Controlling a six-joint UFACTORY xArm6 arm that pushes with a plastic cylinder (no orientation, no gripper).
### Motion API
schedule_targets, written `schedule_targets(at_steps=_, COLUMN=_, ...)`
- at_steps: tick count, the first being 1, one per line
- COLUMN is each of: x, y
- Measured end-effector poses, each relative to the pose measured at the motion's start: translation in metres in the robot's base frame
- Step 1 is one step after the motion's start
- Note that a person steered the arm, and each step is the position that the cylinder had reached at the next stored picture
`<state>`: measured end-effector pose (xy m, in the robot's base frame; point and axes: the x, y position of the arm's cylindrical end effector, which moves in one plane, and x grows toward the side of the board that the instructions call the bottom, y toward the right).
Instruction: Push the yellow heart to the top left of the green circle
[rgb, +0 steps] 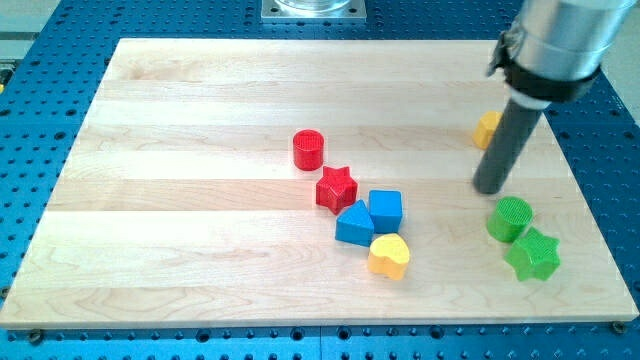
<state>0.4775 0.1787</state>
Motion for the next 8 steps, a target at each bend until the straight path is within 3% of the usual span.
schedule_targets(at_steps=3, x=0.14, y=-0.052)
schedule_targets(at_steps=4, x=0.14, y=-0.116)
schedule_targets(at_steps=5, x=0.114, y=-0.122)
schedule_targets(at_steps=8, x=0.029, y=-0.069)
